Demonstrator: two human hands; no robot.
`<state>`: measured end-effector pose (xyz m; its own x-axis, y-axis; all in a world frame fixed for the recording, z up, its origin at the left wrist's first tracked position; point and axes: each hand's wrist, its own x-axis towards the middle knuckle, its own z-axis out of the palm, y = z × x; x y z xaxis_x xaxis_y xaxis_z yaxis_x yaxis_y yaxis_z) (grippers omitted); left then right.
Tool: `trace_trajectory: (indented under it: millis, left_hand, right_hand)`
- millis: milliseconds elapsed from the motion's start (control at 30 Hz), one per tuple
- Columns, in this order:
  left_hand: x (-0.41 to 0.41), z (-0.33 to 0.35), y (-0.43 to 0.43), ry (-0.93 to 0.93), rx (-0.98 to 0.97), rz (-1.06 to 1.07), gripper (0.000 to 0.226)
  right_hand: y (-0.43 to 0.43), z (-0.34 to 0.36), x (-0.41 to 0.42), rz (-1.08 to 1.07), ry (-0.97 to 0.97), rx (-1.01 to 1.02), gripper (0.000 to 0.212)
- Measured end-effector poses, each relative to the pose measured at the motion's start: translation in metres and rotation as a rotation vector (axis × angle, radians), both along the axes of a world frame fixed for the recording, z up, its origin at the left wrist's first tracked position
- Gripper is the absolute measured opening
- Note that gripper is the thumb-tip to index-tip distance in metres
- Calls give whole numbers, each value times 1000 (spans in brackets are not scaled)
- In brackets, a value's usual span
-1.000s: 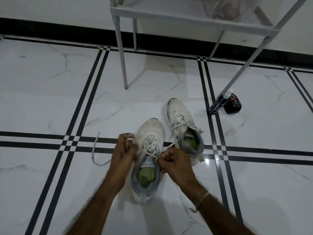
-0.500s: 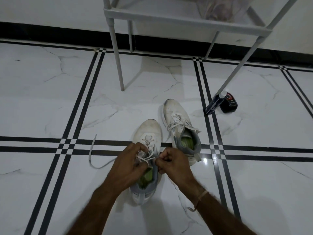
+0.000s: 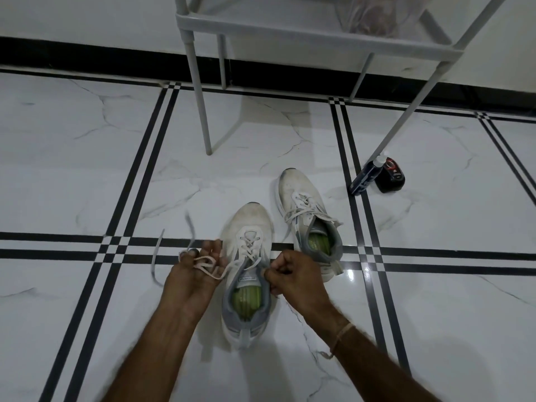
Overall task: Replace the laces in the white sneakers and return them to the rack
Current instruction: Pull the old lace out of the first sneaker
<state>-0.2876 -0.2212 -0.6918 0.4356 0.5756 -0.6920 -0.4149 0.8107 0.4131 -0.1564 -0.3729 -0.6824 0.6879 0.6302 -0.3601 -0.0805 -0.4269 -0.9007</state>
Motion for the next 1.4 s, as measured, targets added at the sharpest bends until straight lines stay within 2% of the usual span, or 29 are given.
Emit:
trace_trajectory:
  millis: [33,67,133,167,233,267,300,333,367,400,467,500,567,600,700,733,767,800,900,967,1033,1067,1167,1200,1233,1267,1367,1400]
  left_hand:
    - [-3,1,1,-7,-16,62,35]
    - [-5,2,2,95,82,67,31]
    - [-10,-4,5,478,392,-95,14]
    - [-12,-10,7,622,474,-219,21]
    - [-16,-7,4,716,469,-409,67]
    - [-17,-7,0,768,462,-455,78]
    - [-18,-2,-10,836,541,-485,84]
    - [-20,3,-21,924,720,-517,84]
    - [-23,2,-32,968,943,-524,77]
    - [-26,2,-41,927,1155,-521,61]
    - [-34,-1,-48,818,1359,-600,31]
    - [-37,-3,-47,797,1407,-629,26]
    - [-40,-3,-44,830,1457,-635,17]
    - [-41,-3,-44,846,1455,-618,12]
    - [-43,-5,-50,917,1356,-546,18]
    - [-42,-4,-51,928,1343,-540,17]
    - [-41,-3,-52,927,1356,-536,14]
    - [-38,-1,-53,930,1365,-558,9]
    - [-28,4,-56,940,1402,-615,15]
    - [-25,3,-57,948,1409,-628,14]
    - [-25,3,-57,955,1396,-634,13]
    - [-26,3,-56,957,1391,-641,13]
    - [-27,8,-54,919,1345,-670,13]
    - [-27,8,-54,910,1331,-677,15]
    - [-26,8,-55,910,1320,-690,15]
    - [-24,8,-56,915,1313,-700,16]
    - [-21,7,-59,924,1309,-700,17]
    - [-21,8,-59,928,1310,-701,17]
  right_hand:
    - [-1,0,1,-1,-2,0,19]
    - [-3,0,2,-2,-1,4,18]
    - [-5,0,1,23,-9,9,15]
    - [-6,1,0,59,-41,14,20]
    - [-5,-1,0,195,-241,9,41]
    - [-2,-2,-1,277,-376,-12,47]
    - [1,-2,-1,347,-492,-28,47]
    - [5,-1,-2,400,-572,-38,43]
    - [9,1,-3,434,-630,-44,36]
    - [12,2,-4,449,-678,-42,29]
    - [16,3,-3,445,-733,-28,18]
    - [17,3,-1,439,-735,-12,15]
    - [16,2,2,414,-682,54,14]
    - [15,2,2,382,-579,126,14]
    - [10,4,2,223,15,319,10]
    - [8,5,2,181,140,338,9]
    - [8,6,4,176,141,321,8]
    - [8,6,6,207,60,292,9]
    - [13,3,6,373,-320,116,20]
    - [18,-2,4,428,-505,32,14]
    - [20,-5,-1,436,-583,28,12]
    - [20,-5,-2,378,-497,69,13]
    - [16,11,2,81,196,237,19]
    - [14,14,1,39,298,235,20]
    - [13,14,0,43,274,205,22]
    - [13,13,-1,78,166,173,23]
    - [18,9,-3,389,-431,4,24]
    - [19,10,-4,457,-530,-41,29]
